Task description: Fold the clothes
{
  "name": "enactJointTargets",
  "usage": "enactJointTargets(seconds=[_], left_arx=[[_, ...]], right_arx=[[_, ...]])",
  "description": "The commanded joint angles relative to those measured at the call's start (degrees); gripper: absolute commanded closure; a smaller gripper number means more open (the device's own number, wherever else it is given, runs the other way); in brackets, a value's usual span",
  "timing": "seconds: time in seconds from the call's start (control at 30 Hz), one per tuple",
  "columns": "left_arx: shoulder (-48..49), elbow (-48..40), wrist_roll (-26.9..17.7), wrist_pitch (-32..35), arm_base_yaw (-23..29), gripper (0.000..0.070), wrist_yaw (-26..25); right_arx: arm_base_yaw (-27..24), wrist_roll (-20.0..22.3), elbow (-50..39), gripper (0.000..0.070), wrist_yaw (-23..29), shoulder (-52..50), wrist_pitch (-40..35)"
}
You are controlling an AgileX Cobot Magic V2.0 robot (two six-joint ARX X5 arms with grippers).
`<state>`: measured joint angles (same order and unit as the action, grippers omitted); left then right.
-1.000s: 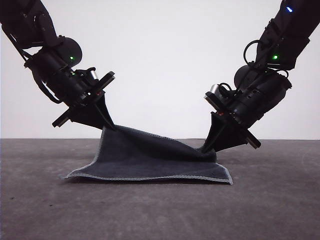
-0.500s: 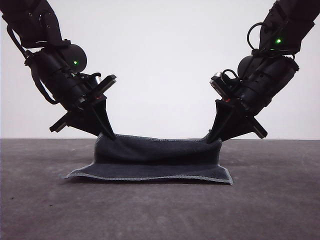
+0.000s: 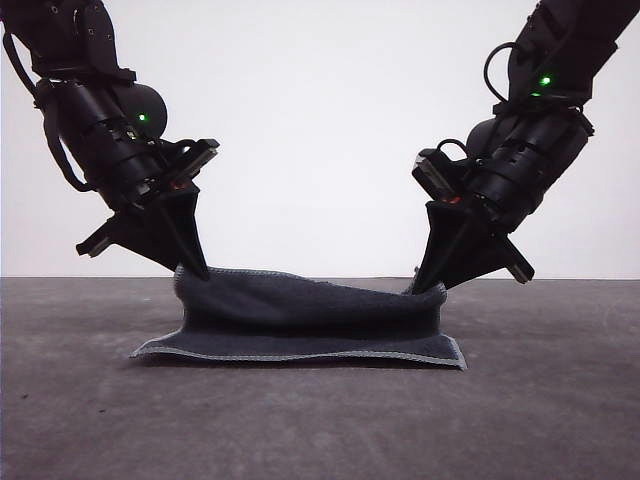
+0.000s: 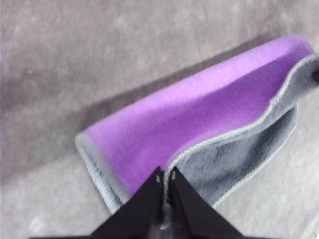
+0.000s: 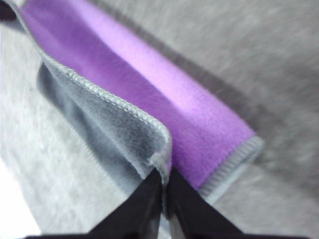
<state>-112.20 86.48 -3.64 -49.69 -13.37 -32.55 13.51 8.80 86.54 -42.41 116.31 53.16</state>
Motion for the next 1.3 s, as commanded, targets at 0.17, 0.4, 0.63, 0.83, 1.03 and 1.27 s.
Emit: enactJointTargets(seconds=[0.17,0.4,0.63,0.83,1.03,1.27], left_arx=[[-0.5,1.11,-2.8,-2.94,-0.26,0.0696,0.22],[-0.5,1.11,-3.63,-5.09,-0.26,0.0696,0.19],[-0.5,1.11,-4.07,-6.95,-0.26,0.0696,0.19],[-0.5,1.11,-4.5,-7.85,-0.26,0.0696,0.17],[-0.5,1.11,-4.48,-8.01,-0.26,0.0673,-0.07],[-0.5,1.11,-4.48,-8.17,-0.26,0.0495,-0.09]], right_arx=[[1.0,2.06,1.25,0.0693,-0.22,0.55,2.29],[1.0,2.61,1.25,0.0693,-0.17,0.55,5.09],[1.02,2.91,1.25,0.0693,-0.13,0.55,7.45],[1.0,3.89,1.25,0.0693,-0.04,0.55,9.14],[1.0,3.91,1.25,0.0652,-0.07,0.55,10.08],[0.98,3.89,1.25,0.031,-0.22,0.55,10.15]])
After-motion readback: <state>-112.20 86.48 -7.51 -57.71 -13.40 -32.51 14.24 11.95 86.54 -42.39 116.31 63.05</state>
